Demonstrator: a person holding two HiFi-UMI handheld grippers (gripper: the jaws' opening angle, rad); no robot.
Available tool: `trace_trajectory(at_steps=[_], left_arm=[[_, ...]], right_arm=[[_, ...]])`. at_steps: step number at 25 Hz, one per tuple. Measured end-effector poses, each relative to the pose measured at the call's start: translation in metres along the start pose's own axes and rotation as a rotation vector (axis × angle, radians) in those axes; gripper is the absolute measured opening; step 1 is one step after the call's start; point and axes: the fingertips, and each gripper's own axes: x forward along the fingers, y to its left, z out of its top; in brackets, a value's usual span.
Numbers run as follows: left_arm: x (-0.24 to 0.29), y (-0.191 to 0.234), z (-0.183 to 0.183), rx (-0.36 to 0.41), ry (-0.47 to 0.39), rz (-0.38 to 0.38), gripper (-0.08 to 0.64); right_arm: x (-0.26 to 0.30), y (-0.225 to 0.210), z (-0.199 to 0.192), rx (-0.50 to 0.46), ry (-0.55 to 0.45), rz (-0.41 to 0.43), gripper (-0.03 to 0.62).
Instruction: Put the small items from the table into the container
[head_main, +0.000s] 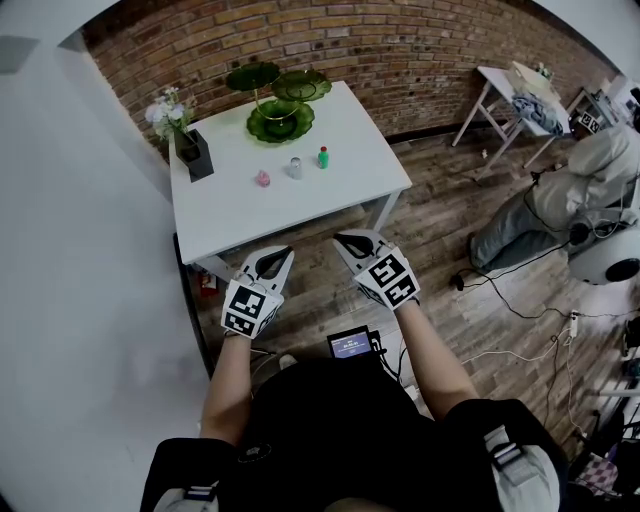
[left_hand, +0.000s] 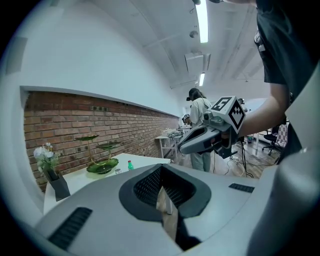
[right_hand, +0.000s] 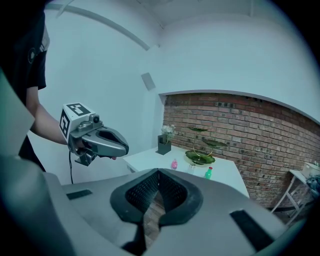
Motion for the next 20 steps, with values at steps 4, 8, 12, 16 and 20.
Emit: trace_trajectory(at_steps=[4,8,12,16,20], left_arm=[[-0.001,-0.001,-0.001,-0.005,0.005,-0.007,0.009],[0.0,-0.003,-0.001,-0.004,-0.004,-0.014,0.009],[0.001,-0.006,0.002,-0.002,-0.013,-0.02,0.009],[0.004,-0.007,0.004,-0.007,-0.011,-0.015,0.009],[0.012,-0.012,0.008,-0.011,-0.016,-0.005,0.009]], right_arm=[[0.0,0.0,-0.002,0.001,0.005,0.001,0.015],[0.0,0.0,-0.004,0.005,0.007,0.0,0.015],[-0.002,-0.002,-0.004,0.002,0.006,-0.003,0.015],[-0.005,-0.005,-0.007,0.007,0.008,0.004,0.015],[-0.011,-0.013,-0.015,0.013,0.012,0.013,0.015]])
